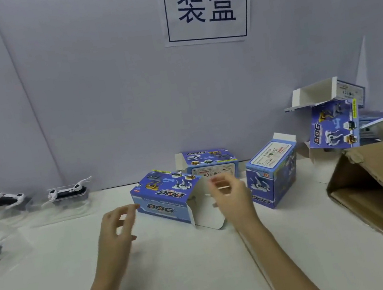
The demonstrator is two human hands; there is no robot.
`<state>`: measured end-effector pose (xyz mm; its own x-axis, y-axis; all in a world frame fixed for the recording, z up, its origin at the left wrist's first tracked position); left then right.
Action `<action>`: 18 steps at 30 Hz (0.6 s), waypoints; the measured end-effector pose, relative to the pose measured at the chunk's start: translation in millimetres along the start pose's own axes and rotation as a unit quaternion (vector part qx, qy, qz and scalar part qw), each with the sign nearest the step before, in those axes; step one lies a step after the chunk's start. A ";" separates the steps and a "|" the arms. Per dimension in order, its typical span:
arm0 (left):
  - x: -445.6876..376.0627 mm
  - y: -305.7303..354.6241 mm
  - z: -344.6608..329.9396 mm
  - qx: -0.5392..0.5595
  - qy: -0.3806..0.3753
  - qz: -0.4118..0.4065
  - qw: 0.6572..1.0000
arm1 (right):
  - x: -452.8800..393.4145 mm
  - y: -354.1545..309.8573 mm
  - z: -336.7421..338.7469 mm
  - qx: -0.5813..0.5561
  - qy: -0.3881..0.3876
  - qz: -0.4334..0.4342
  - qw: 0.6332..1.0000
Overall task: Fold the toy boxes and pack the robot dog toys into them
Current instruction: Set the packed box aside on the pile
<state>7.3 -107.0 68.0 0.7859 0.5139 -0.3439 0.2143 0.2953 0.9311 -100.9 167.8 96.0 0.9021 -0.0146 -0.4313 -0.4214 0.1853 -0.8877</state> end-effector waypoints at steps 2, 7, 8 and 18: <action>4.8 2.4 -9.3 -0.137 -0.013 -0.070 0.988 | 11.5 11.6 -29.0 0.118 -0.071 0.008 0.990; 14.4 -7.0 -34.2 -0.319 -0.132 -0.174 0.922 | 26.0 23.0 -67.5 0.092 -0.117 -0.005 0.989; 16.8 -10.8 -39.2 -0.331 -0.156 -0.178 0.914 | 27.4 24.1 -73.0 0.114 -0.129 0.002 0.985; 23.6 2.3 -50.4 -0.401 -0.097 -0.276 0.868 | 30.4 -15.6 -59.6 0.138 -0.068 0.194 0.969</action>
<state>-2.9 -53.6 55.9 0.7917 -0.0060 -0.6109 0.1778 0.9589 0.2210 -72.5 106.0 87.1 0.6922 0.2347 -0.6825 -0.7077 0.4063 -0.5780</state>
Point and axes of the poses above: each hand's wrist, its own x-axis away from the middle knuckle, its own z-axis out of the back of the hand, y = z × x, the point moved 7 cm from there along -x, towards the middle knuckle, and after that the axes turned 3 degrees about z, right-handed, at the moved point
